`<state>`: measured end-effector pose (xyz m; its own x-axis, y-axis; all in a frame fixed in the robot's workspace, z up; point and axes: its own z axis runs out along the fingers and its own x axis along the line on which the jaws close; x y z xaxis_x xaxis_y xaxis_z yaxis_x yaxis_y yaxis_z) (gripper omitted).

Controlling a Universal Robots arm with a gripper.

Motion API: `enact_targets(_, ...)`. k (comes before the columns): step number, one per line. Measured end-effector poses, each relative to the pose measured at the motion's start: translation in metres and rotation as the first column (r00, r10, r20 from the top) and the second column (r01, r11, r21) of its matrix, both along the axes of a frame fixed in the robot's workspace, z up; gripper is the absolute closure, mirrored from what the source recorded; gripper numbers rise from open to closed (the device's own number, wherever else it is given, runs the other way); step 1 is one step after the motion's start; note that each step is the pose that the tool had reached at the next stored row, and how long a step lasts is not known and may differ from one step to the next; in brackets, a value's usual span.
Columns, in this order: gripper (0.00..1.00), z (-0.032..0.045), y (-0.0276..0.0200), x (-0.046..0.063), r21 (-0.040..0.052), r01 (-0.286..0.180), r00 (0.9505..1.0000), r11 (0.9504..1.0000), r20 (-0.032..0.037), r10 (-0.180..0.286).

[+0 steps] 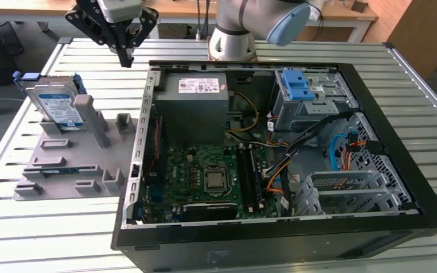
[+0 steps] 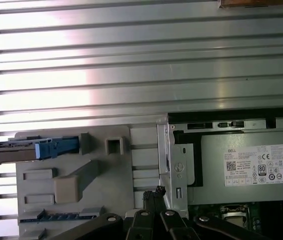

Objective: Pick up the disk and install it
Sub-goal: 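Reach for the disk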

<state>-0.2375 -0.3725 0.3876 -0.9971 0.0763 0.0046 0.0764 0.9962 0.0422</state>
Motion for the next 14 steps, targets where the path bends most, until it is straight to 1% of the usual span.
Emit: enact_targets(14, 0.89, -0.0003, 0.0051, -0.018, -0.0001, 0.000, 1.0000, 1.0000, -0.0001, 0.000)
